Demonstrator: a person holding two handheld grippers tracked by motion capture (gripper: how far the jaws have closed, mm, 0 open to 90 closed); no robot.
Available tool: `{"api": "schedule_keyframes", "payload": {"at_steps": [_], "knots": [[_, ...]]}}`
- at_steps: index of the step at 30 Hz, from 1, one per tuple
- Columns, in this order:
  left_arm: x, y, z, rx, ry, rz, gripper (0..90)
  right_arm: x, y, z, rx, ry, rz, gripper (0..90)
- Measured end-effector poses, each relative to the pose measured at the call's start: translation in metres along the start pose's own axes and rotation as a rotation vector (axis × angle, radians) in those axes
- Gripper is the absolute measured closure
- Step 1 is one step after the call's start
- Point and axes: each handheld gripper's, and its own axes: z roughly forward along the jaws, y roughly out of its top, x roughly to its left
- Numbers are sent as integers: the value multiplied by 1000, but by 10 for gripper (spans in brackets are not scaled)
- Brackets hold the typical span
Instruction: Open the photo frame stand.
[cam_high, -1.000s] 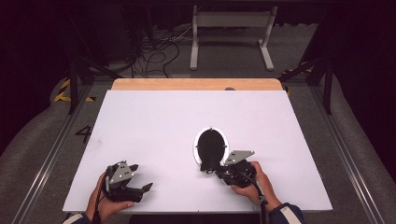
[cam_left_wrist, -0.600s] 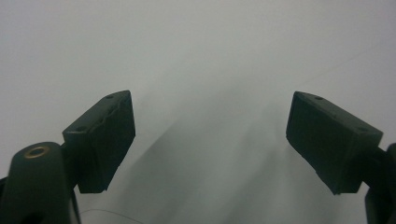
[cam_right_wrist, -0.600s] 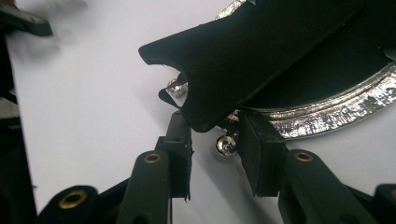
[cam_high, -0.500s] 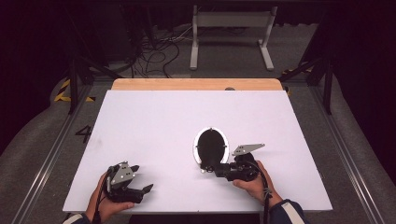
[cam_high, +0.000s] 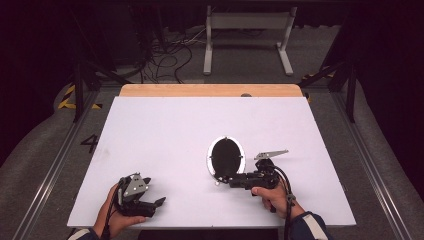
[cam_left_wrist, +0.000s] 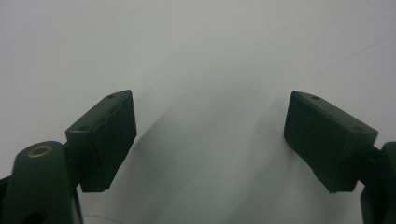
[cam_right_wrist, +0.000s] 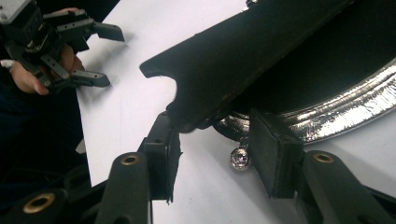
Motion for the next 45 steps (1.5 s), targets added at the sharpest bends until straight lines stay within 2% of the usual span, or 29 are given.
{"api": "schedule_keyframes", "payload": {"at_steps": [2,7,13,15,18,20,26,29,30,31,35,39,41,45], "knots": [[0,0,0,-2,-3,-2,179,0,0,0,2,0,-11,519],[0,0,1,4,-6,4,175,-1,-1,0,-3,10,1,517],[-2,5,5,3,-13,5,174,-5,-1,0,-16,33,73,536],[-2,9,8,4,-6,25,174,-5,0,-1,-10,16,91,570],[-3,15,13,0,-22,26,173,-1,1,-1,8,-30,92,602],[-2,19,17,2,-28,37,173,-1,2,0,12,-38,99,617],[-1,31,26,0,-44,47,172,-2,6,1,-9,-15,150,596],[0,42,34,-6,-66,49,173,-5,8,4,-15,7,201,584],[0,45,37,-4,-72,52,173,-7,9,4,-28,30,225,583],[0,45,37,-4,-72,52,173,-7,9,4,-28,30,225,583],[3,60,52,-5,-95,58,181,-13,12,6,-62,68,278,563],[7,78,69,-8,-123,64,205,-17,14,10,-77,81,295,573],[9,88,74,-36,-178,13,227,-20,14,11,-85,90,293,589],[11,100,86,-56,-203,-10,243,-21,13,11,-93,96,277,621]]}}
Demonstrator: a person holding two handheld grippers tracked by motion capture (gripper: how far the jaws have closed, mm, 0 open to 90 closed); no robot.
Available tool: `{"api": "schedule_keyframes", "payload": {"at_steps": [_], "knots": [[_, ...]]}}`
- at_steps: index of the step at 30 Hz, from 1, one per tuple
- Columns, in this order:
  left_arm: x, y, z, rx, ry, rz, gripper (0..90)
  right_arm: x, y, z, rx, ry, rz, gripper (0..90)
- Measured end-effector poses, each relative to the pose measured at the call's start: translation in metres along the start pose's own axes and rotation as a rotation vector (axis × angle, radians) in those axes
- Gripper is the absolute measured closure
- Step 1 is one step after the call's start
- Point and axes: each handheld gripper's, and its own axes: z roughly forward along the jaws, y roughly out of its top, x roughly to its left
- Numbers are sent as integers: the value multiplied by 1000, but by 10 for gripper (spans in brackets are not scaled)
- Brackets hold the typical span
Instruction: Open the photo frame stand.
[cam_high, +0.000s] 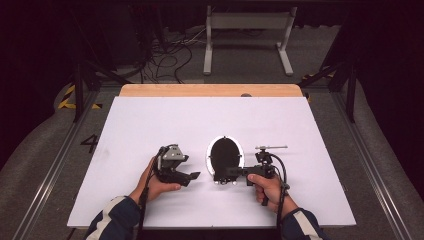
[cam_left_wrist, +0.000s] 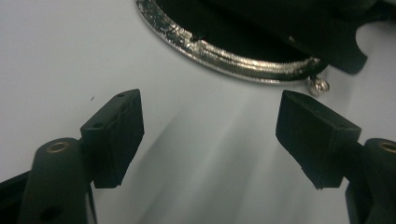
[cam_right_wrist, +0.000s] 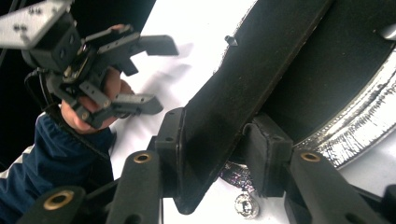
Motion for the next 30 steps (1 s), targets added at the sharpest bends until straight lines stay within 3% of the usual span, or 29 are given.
{"api": "schedule_keyframes", "payload": {"at_steps": [4,5,9,11,16,18,19,21,24,25,27,30], "knots": [[4,4,11,-2,-31,-23,230,0,0,0,1,0,-24,626],[4,6,15,-6,-52,-46,230,1,0,0,0,-3,-32,628],[5,9,21,-16,-80,-52,219,2,-1,0,0,0,-79,632],[4,10,23,-11,-83,-45,215,4,-2,0,-2,-6,-116,634],[8,13,27,-22,-136,-110,208,8,-4,-2,-2,-19,-200,647],[7,15,30,-14,-148,-107,208,10,-5,-3,-5,-27,-246,649],[7,15,30,-14,-148,-107,208,10,-5,-3,-5,-27,-246,649],[5,16,33,-17,-172,-99,208,14,-6,-3,-4,-41,-304,651],[5,19,31,-66,-164,-121,230,18,-7,-3,-9,-51,-362,652],[5,21,29,-80,-153,-133,247,18,-8,-3,-11,-50,-369,651],[3,24,26,-104,-175,-142,276,18,-8,-4,-13,-49,-375,651],[3,24,23,-111,-168,-143,275,20,-9,-4,-13,-51,-396,652]]}}
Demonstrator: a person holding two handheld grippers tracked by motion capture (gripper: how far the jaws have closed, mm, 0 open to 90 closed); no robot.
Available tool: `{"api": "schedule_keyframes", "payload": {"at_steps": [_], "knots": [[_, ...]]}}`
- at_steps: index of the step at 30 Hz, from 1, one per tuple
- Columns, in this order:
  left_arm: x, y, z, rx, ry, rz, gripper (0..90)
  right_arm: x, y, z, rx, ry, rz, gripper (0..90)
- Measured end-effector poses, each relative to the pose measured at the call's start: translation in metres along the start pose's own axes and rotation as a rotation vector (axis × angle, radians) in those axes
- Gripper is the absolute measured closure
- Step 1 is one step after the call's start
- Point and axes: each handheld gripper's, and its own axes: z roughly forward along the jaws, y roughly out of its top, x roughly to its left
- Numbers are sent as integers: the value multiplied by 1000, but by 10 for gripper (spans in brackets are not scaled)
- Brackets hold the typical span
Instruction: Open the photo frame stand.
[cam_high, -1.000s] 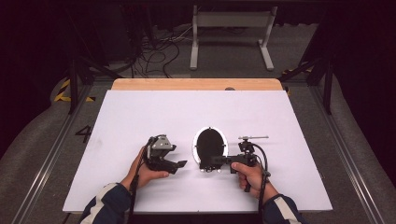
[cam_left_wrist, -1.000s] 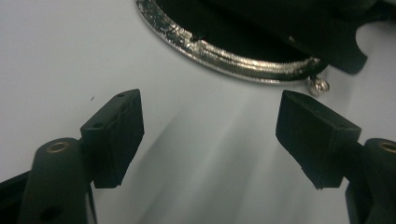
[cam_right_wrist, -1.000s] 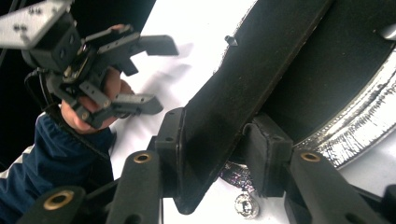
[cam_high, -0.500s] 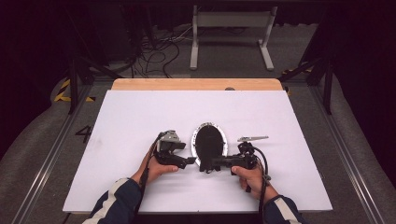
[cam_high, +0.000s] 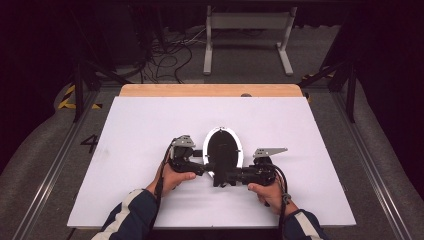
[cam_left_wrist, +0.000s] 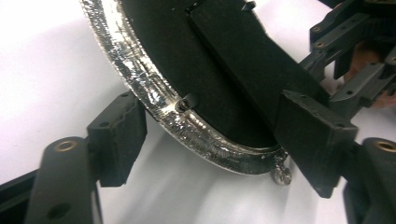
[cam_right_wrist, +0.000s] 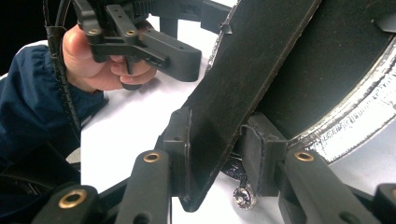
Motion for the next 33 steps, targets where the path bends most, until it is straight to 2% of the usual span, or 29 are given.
{"api": "schedule_keyframes", "payload": {"at_steps": [2,5,6,8,9,11,12,14,16,17,19,21,23,25,27,33], "knots": [[3,-1,-3,-19,-14,-16,320,1,0,0,0,-7,-8,652],[3,-1,-6,-35,-16,-2,364,2,0,0,5,-15,-14,652],[2,-1,-8,-56,-24,-7,376,3,0,0,6,-21,-16,653],[1,1,-11,-78,-26,12,409,4,0,0,6,-40,-17,667],[0,1,-12,-79,-49,36,439,4,0,0,3,-47,-15,689],[-2,1,-12,-72,-53,36,451,4,0,0,4,-52,-20,697],[-2,1,-12,-63,-53,63,475,5,0,0,6,-57,-22,703],[-3,1,-12,-63,-44,68,499,6,0,1,4,-62,-23,710],[-4,0,-11,-58,-46,55,536,7,0,0,3,-65,-24,710],[-4,1,-11,-49,-38,78,545,7,0,0,2,-67,-26,710],[-7,1,-9,-25,-18,99,585,8,0,1,1,-69,-33,710],[-9,0,-9,-26,-27,91,588,8,0,0,0,-68,-33,711],[-9,0,-10,-26,-27,105,598,8,0,0,-2,-70,-32,711],[-11,1,-11,-36,-17,138,602,8,1,0,-6,-75,-38,712],[-15,1,-13,-59,13,173,618,10,1,-1,-14,-78,-44,717],[-22,-1,-13,-92,63,222,630,11,2,-2,-24,-89,-50,733]]}}
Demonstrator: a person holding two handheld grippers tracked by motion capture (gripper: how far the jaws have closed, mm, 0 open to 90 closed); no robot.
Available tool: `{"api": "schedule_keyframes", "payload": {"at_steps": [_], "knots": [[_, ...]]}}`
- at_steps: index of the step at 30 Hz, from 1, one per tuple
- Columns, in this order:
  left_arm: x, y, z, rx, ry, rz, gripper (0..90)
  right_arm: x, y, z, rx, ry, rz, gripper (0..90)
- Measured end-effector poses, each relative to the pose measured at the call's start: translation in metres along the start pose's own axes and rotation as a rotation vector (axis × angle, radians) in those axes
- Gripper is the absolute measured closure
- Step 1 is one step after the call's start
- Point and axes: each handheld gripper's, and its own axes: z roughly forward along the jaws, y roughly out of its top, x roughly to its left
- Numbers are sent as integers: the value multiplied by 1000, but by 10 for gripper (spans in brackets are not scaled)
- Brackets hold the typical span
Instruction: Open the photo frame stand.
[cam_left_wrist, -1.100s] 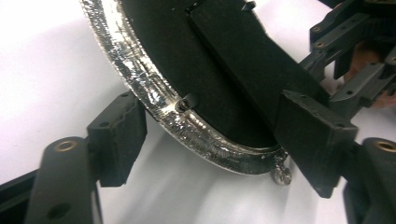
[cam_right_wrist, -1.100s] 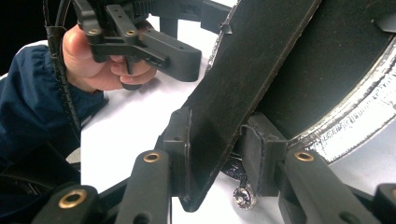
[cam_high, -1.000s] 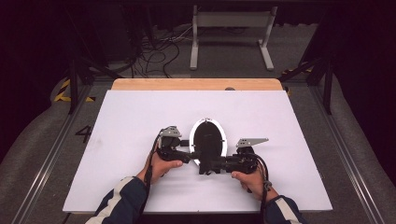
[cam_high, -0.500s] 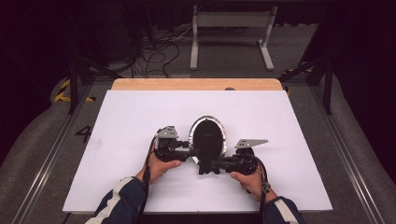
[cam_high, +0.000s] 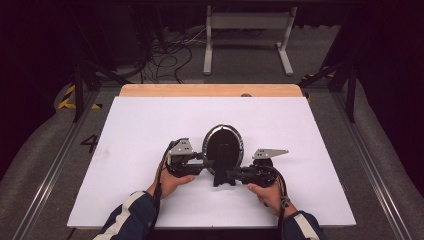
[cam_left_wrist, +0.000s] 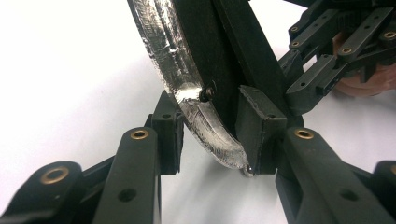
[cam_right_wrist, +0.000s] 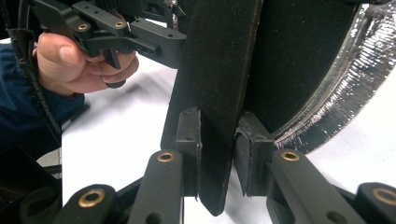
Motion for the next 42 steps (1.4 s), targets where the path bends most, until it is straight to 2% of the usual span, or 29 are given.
{"api": "schedule_keyframes", "payload": {"at_steps": [6,8,9,12,16,19,21,22,24,29,34,37,38,40,42], "knots": [[-2,1,0,-17,43,14,647,5,2,-2,-11,-25,-24,730],[-3,2,-1,-15,59,34,647,7,3,-2,-11,-29,-27,731],[-4,3,-1,-16,81,58,647,7,3,-2,-13,-29,-33,731],[-4,3,-3,-22,117,94,654,11,4,-1,-16,-28,-53,737],[-6,4,-5,-18,189,158,667,17,5,2,-9,-35,-87,734],[-6,3,-5,-21,218,173,669,19,5,3,-11,-37,-95,733],[-7,3,-4,-16,251,192,668,20,5,3,-11,-38,-96,732],[-7,3,-4,-16,251,192,668,20,5,4,-10,-37,-97,732],[-7,3,-3,-4,292,209,669,21,5,4,-4,-39,-99,730],[-8,3,-2,-4,312,213,664,22,5,6,-2,-53,-103,728],[-8,3,-1,10,346,243,656,23,5,9,5,-59,-103,729],[-9,2,-1,10,353,246,653,23,5,10,4,-66,-111,729],[-11,1,0,11,372,269,654,23,5,10,5,-70,-112,729],[-12,1,0,12,381,280,654,23,5,10,7,-74,-114,729],[-12,-1,1,1,387,279,654,23,4,9,8,-76,-112,730]]}}
